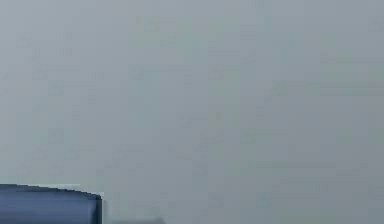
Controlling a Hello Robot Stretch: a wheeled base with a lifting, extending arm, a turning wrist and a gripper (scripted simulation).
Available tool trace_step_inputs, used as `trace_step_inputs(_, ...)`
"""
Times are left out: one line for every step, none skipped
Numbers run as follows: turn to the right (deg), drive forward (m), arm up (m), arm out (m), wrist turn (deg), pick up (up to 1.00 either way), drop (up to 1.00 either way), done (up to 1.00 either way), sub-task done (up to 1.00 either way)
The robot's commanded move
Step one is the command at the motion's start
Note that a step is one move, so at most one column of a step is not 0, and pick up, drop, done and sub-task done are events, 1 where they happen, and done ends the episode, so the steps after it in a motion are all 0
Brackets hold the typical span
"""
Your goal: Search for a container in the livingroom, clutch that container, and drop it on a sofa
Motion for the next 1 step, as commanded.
trace_step_inputs(45.0, 0.00, 0.00, 0.00, 0.0, 0.00, 0.00, 0.00, 0.00)
